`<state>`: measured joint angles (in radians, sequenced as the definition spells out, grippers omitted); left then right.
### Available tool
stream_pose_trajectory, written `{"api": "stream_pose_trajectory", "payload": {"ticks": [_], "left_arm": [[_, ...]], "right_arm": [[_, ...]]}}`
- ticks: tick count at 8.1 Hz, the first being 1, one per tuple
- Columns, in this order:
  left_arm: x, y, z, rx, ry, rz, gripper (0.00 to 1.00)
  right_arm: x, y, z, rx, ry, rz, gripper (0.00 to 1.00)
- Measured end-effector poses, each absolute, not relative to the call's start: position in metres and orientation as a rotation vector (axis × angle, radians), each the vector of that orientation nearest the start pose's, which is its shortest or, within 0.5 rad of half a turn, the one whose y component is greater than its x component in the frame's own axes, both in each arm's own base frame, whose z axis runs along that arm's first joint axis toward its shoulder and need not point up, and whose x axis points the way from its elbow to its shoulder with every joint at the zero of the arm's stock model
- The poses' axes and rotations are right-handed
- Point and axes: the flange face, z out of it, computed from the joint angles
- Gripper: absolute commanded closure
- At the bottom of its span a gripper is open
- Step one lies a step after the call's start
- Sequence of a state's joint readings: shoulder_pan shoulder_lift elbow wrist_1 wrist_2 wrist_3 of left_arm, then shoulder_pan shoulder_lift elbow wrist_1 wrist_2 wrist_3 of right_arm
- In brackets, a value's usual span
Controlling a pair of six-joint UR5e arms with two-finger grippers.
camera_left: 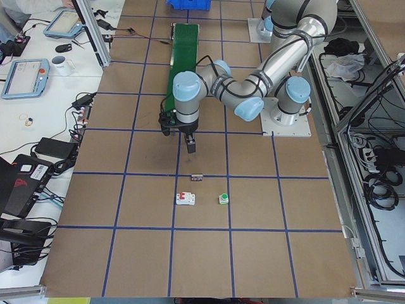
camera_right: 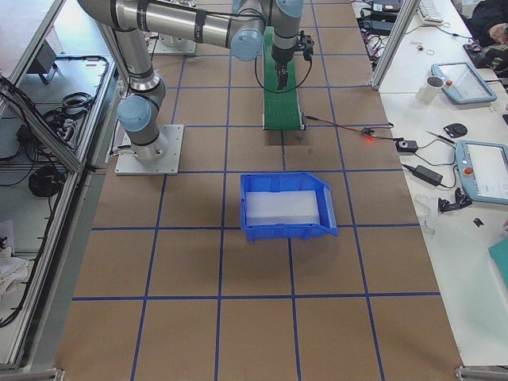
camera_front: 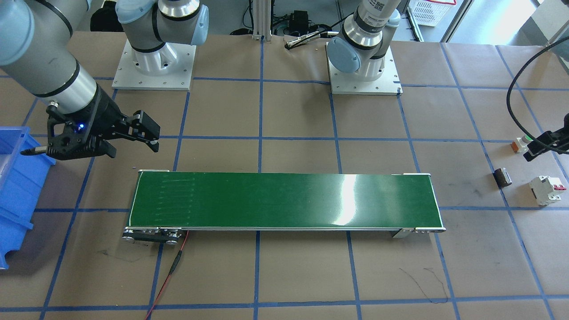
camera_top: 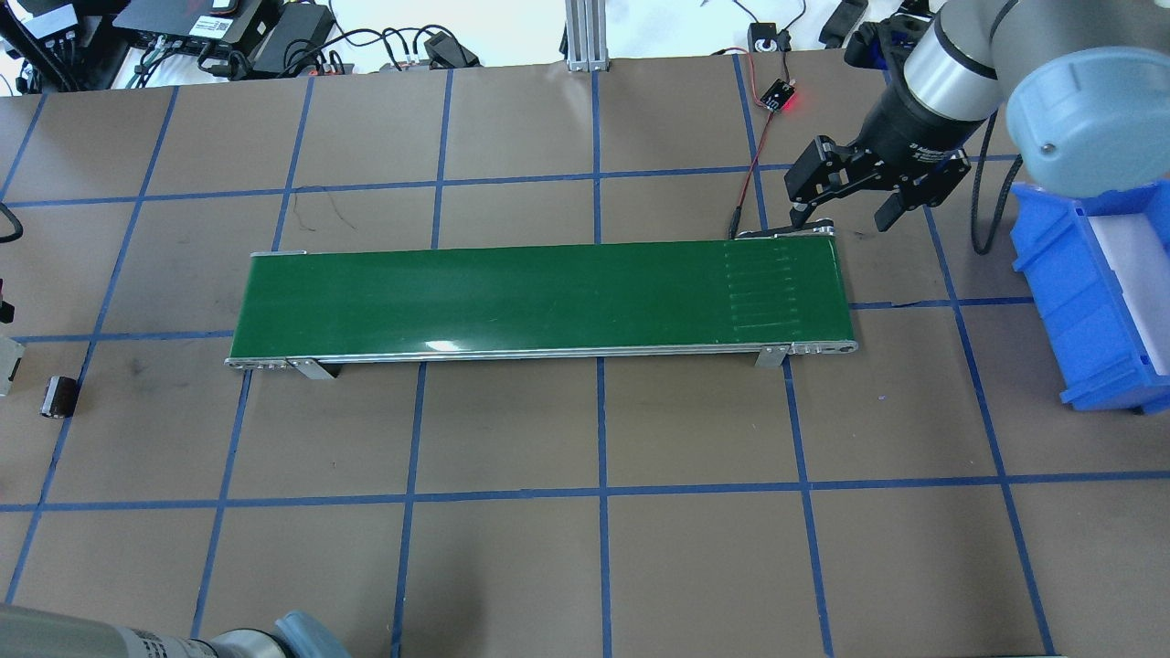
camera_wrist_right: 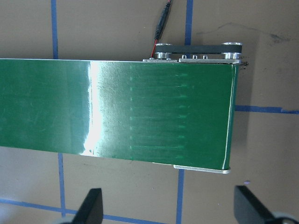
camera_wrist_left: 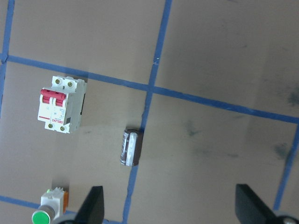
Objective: Move capacitor from left to right
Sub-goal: 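Lower the left gripper to the brown capacitor while the right gripper moves over the belt, then grasp the brown capacitor with the left gripper and lift it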
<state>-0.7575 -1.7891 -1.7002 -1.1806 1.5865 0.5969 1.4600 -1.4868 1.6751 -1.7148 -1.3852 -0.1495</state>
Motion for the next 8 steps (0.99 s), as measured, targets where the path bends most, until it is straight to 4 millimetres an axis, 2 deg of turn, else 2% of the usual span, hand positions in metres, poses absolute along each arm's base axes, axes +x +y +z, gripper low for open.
{"api": "stream_pose_trajectory", "payload": {"ticks": [2, 4, 6, 8], "left_arm": [[0.343, -0.474, 0.301, -0.279, 3.110, 0.003, 0.00], [0.361, -0.469, 0.261, -0.261, 3.156, 0.070, 0.00], [0.379, -0.461, 0.235, -0.197, 3.191, 0.110, 0.01], [0.386, -0.461, 0.216, -0.179, 3.196, 0.121, 0.01]], "right_arm": [[0.103, -0.543, 0.389, 0.049, 2.935, 0.054, 0.00], [0.122, -0.551, 0.377, 0.031, 2.925, 0.045, 0.00], [0.127, -0.562, 0.359, 0.001, 2.922, 0.047, 0.00], [0.127, -0.565, 0.351, -0.071, 2.925, 0.056, 0.00]]}}
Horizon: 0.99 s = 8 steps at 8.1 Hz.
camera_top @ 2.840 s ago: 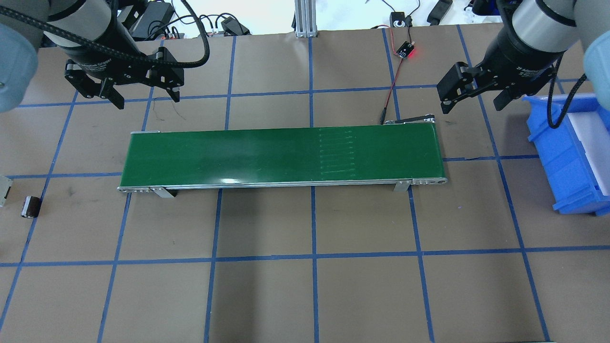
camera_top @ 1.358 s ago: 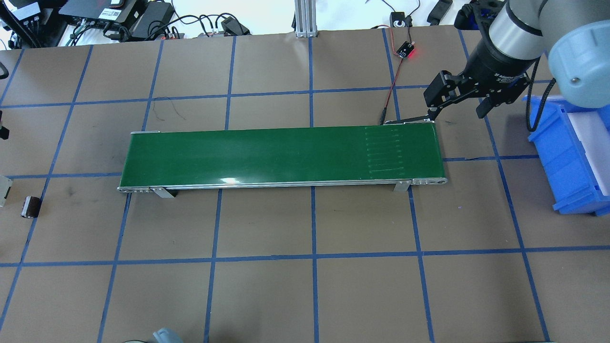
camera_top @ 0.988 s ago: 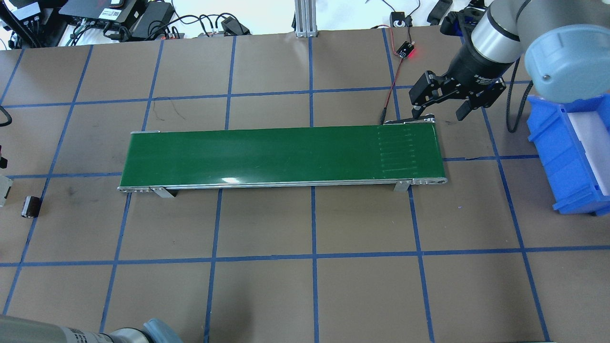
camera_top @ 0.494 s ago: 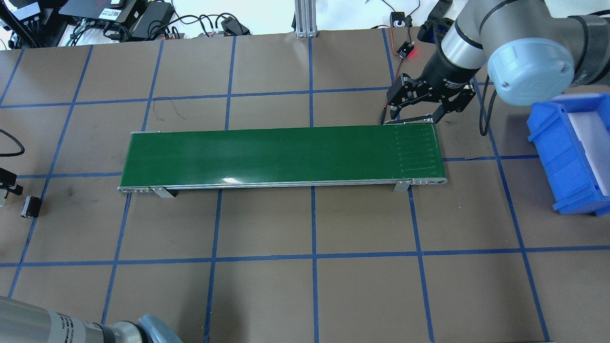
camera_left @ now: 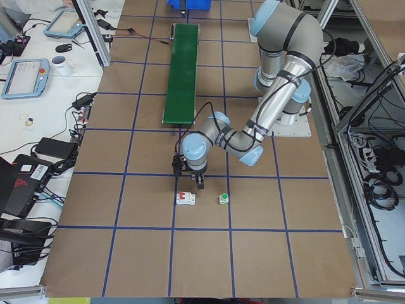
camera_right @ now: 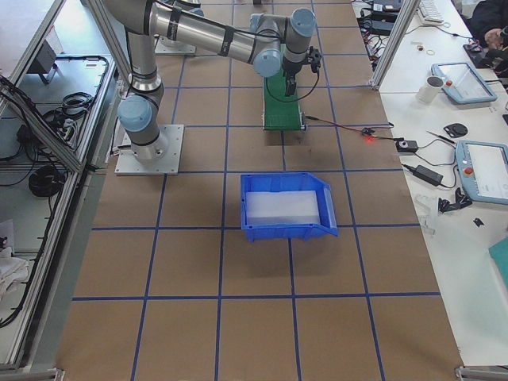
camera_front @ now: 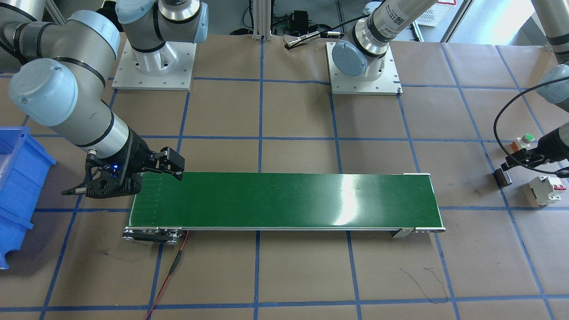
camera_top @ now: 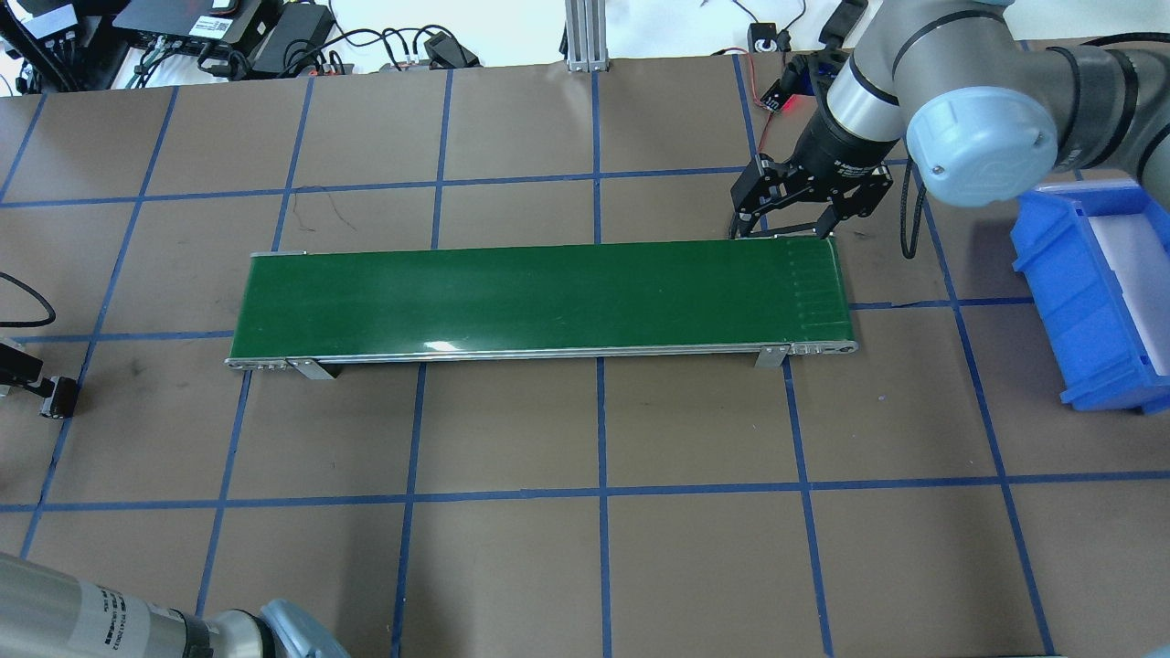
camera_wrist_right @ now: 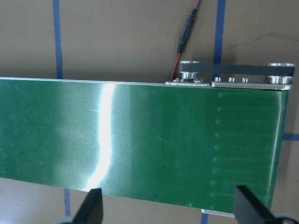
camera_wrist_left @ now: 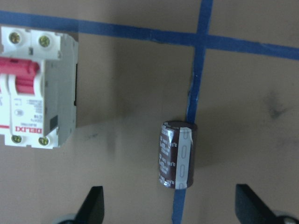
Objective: Move capacitor from left to right
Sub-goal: 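Grasp the brown capacitor with the left gripper and lift it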
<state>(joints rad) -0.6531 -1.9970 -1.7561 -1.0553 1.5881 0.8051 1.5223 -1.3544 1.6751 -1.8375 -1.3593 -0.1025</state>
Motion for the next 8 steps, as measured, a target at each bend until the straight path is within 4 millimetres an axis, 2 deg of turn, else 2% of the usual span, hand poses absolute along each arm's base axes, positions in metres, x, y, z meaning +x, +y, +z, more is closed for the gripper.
{"api": "stream_pose_trajectory", "payload": {"ticks": [3, 5, 6, 7, 8], "left_arm": [[0.390, -0.463, 0.192, -0.181, 3.195, 0.118, 0.03], [0.389, -0.465, 0.187, -0.192, 3.210, 0.100, 0.20], [0.387, -0.465, 0.185, -0.197, 3.222, 0.091, 0.22], [0.384, -0.464, 0.181, -0.201, 3.238, 0.086, 0.30], [0.382, -0.464, 0.178, -0.204, 3.246, 0.084, 0.30]], "right_arm": [[0.127, -0.563, 0.350, -0.089, 2.924, 0.071, 0.00], [0.124, -0.565, 0.351, -0.075, 2.929, 0.064, 0.00], [0.123, -0.565, 0.351, -0.074, 2.932, 0.058, 0.00], [0.122, -0.565, 0.351, -0.068, 2.933, 0.059, 0.00], [0.123, -0.565, 0.351, -0.062, 2.930, 0.061, 0.00]]}}
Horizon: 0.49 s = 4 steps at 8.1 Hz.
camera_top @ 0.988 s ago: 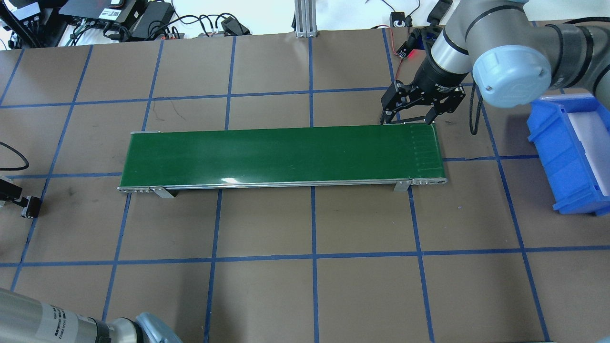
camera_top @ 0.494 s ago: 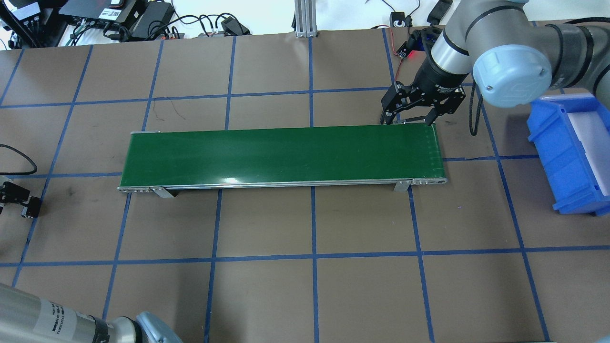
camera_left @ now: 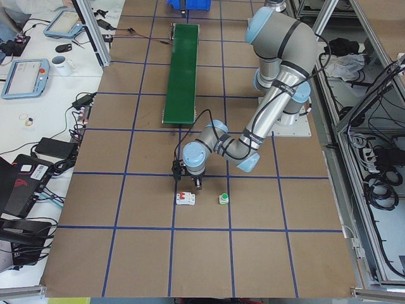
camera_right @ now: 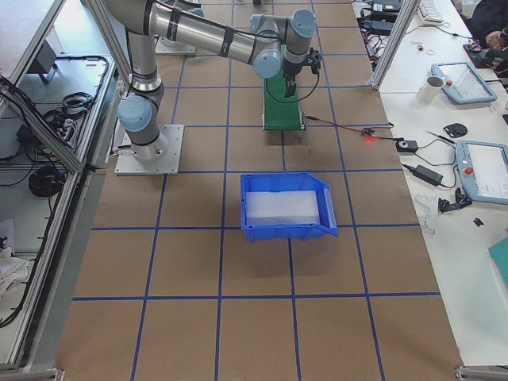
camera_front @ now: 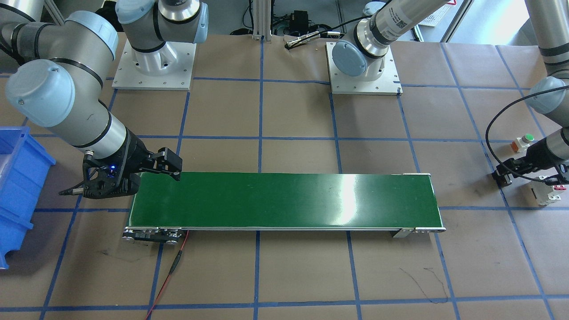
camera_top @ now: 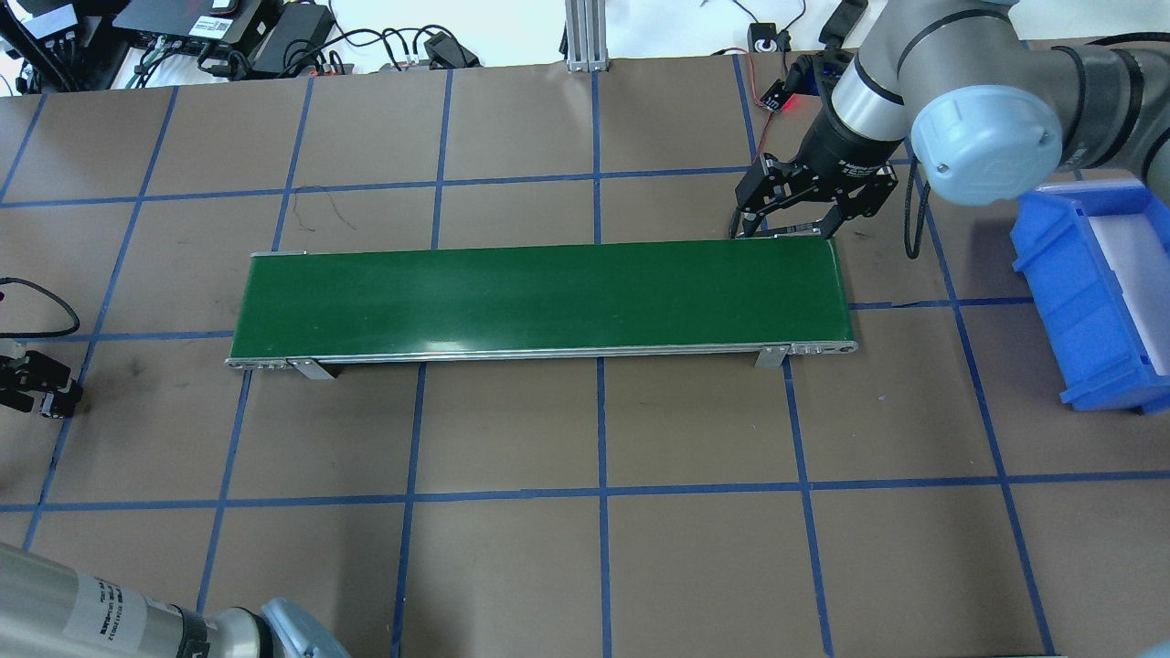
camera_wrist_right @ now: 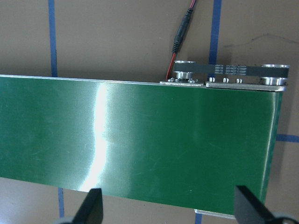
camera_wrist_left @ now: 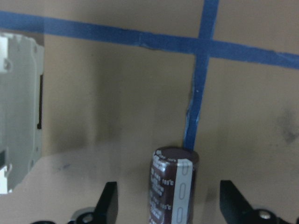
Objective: Move capacitor from left to right
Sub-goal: 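Grasp the brown capacitor with the left gripper and lift it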
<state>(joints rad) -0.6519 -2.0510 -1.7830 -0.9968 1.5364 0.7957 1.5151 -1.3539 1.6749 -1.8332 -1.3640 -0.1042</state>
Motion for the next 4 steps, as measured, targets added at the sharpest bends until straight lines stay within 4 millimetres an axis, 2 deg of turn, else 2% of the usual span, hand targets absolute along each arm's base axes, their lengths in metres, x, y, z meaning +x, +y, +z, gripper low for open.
{"api": "stream_pose_trajectory", "payload": {"ticks": [1, 2, 3, 4], "left_arm": [[0.3809, -0.4634, 0.1772, -0.206, 3.253, 0.081, 0.39], [0.3801, -0.4632, 0.1770, -0.207, 3.256, 0.080, 0.54], [0.3799, -0.4629, 0.1784, -0.207, 3.253, 0.080, 0.66], [0.3799, -0.4625, 0.1798, -0.205, 3.250, 0.082, 0.72]], "right_arm": [[0.1230, -0.5650, 0.3511, -0.064, 2.926, 0.059, 0.00], [0.1230, -0.5650, 0.3506, -0.072, 2.926, 0.061, 0.00], [0.1226, -0.5650, 0.3500, -0.080, 2.930, 0.064, 0.00], [0.1226, -0.5655, 0.3483, -0.082, 2.930, 0.068, 0.00]]}}
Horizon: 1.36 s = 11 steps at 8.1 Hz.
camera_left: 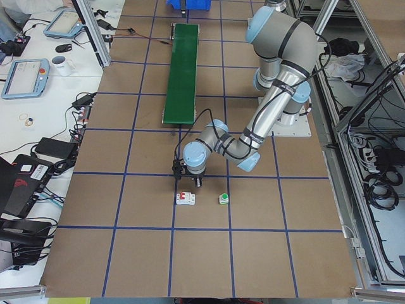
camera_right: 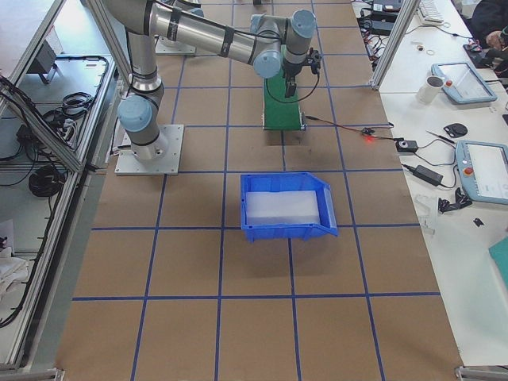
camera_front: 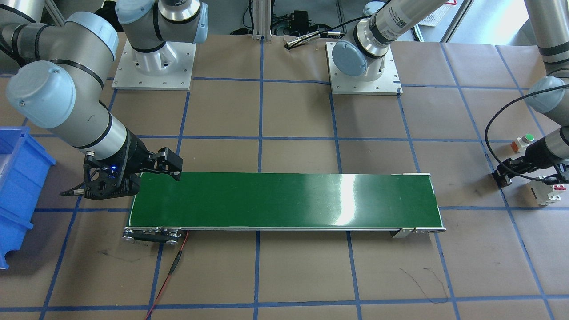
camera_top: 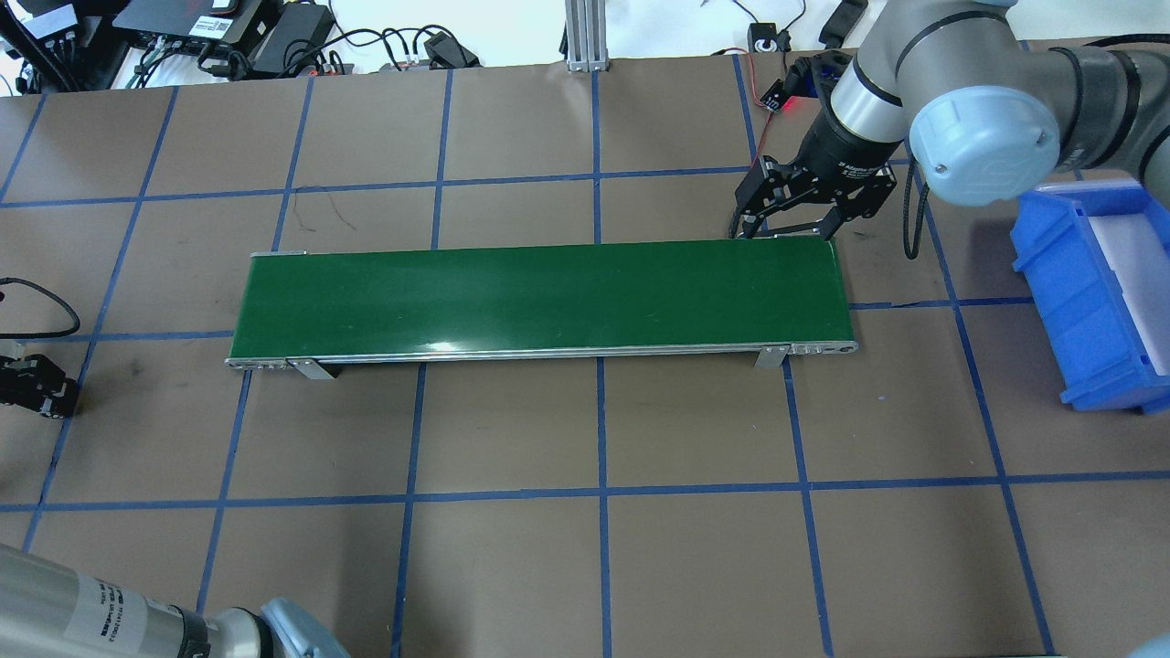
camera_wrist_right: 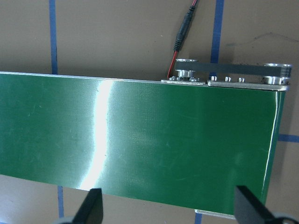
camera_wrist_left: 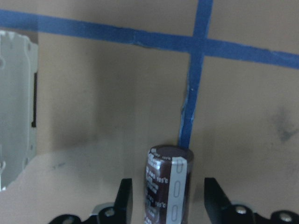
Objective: Move capacitor from left to right
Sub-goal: 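Grasp the brown capacitor with the left gripper and lift it, then carry the capacitor with the left gripper over the near end of the belt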
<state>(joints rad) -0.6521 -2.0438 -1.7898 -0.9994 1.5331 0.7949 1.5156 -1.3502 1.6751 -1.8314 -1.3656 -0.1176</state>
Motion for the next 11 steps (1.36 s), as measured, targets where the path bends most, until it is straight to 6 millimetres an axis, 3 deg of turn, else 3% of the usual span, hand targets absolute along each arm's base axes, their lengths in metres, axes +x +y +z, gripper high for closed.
{"api": "stream_pose_trajectory", "payload": {"ticks": [2, 4, 6, 8, 11], "left_arm": [[0.379, -0.463, 0.182, -0.209, 3.243, 0.089, 0.76], [0.379, -0.463, 0.186, -0.238, 3.229, 0.096, 0.88], [0.368, -0.464, 0.216, -0.236, 3.155, 0.176, 0.89], [0.311, -0.492, 0.254, -0.142, 3.100, 0.210, 0.94], [0.194, -0.556, 0.312, -0.081, 3.055, 0.103, 0.95]], "right_arm": [[0.123, -0.569, 0.342, -0.079, 2.922, 0.076, 0.00], [0.124, -0.571, 0.337, -0.076, 2.915, 0.080, 0.00], [0.124, -0.575, 0.333, -0.076, 2.914, 0.069, 0.00], [0.123, -0.577, 0.329, -0.083, 2.917, 0.064, 0.00], [0.124, -0.580, 0.321, -0.064, 2.911, 0.084, 0.00]]}}
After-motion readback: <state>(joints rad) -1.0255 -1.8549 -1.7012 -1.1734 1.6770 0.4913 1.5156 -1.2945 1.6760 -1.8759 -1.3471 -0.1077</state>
